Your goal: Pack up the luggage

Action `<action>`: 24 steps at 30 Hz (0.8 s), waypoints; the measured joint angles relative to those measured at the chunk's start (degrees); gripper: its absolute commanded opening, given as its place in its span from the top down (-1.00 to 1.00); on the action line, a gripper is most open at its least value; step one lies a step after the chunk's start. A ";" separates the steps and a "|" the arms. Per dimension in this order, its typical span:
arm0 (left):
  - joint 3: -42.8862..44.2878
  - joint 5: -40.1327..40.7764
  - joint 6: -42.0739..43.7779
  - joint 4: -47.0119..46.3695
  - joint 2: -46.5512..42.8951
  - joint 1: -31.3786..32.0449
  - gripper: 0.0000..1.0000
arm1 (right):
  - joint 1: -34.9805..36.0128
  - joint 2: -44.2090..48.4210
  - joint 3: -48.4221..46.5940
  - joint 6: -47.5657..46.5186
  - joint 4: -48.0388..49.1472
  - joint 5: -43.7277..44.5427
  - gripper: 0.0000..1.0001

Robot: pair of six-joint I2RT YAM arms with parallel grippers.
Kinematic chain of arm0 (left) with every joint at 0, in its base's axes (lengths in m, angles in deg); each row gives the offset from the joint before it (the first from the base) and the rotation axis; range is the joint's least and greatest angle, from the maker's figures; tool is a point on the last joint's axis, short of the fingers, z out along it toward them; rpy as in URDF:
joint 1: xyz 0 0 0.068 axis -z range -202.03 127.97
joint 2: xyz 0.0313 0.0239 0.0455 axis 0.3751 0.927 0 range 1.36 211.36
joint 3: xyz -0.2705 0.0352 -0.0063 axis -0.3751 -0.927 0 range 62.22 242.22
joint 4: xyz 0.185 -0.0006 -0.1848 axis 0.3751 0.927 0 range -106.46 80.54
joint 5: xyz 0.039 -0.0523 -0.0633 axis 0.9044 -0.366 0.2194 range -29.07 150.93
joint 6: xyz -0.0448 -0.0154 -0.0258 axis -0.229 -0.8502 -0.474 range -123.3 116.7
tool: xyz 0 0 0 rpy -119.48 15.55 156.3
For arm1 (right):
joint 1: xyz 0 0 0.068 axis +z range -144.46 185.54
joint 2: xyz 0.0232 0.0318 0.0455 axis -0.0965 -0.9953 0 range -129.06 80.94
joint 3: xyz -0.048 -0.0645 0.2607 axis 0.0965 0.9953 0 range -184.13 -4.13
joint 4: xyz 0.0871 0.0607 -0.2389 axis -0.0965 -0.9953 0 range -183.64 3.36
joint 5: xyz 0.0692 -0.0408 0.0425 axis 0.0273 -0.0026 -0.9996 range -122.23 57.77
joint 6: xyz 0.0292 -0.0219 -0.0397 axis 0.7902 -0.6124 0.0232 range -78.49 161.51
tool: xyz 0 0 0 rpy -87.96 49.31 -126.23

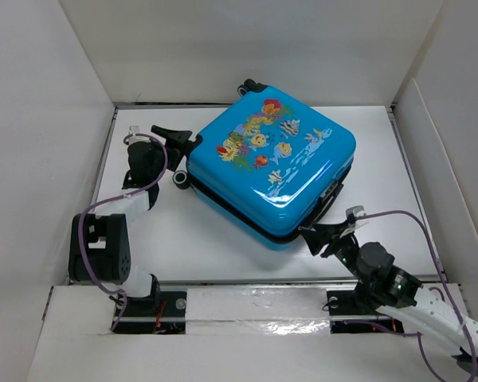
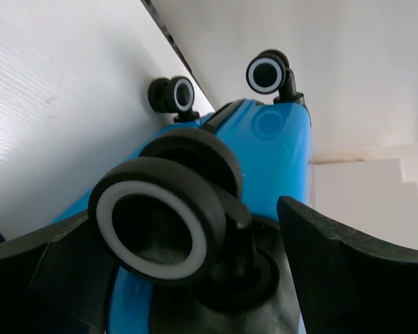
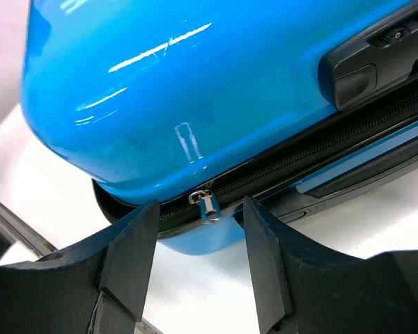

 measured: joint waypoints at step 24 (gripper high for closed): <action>3.19 0.26 5.46 9.68 -3.93 1.49 -0.50 | 0.00 -2.49 -4.85 -0.35 -2.82 -1.51 -0.28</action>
